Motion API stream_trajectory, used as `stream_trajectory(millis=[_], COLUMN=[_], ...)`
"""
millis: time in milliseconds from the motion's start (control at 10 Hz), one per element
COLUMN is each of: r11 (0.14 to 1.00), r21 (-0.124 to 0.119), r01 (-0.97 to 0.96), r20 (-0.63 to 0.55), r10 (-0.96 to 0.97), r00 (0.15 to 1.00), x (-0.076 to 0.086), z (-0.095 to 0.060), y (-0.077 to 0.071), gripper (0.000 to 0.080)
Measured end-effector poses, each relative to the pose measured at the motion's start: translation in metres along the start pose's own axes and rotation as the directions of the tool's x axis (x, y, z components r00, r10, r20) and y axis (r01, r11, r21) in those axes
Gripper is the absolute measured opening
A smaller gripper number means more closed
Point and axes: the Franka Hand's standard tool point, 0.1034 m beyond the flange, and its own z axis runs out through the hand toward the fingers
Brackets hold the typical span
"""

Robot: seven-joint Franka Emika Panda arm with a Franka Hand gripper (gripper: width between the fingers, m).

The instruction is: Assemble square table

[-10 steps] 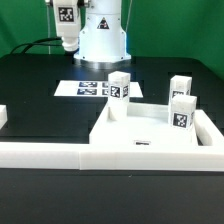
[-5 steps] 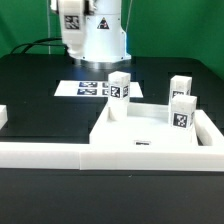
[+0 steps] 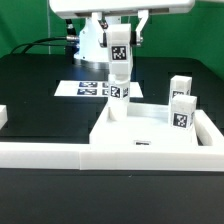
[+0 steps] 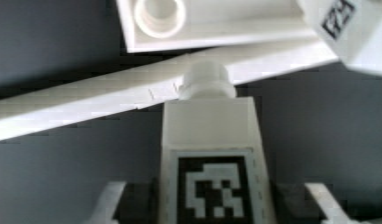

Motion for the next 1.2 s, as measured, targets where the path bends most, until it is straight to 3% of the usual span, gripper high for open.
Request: stream_trajectory(millis=[300, 400, 500, 700, 1200], r11=[1.0, 0.999, 0.997, 0.994, 0.993], r21=[-0.008, -0.04, -0.069, -0.1, -0.106], r01=[-0.004, 0.007, 0.022, 0.038, 0.053], r20=[-0.02, -0.107, -0.11, -0.152, -0.133], r10=[0.003, -0.012, -0.03, -0.053, -0.067], r00=[1.0, 0.994, 0.993, 0.987, 0.989], x=[-0.001, -0.009, -0.021, -0.021, -0.028], z=[0.003, 0.014, 0.031, 0.041, 0.049], y=[0.001, 0.005, 0.011, 0.022, 0.024], gripper=[0.029, 0.029, 0.029, 0.029, 0.029])
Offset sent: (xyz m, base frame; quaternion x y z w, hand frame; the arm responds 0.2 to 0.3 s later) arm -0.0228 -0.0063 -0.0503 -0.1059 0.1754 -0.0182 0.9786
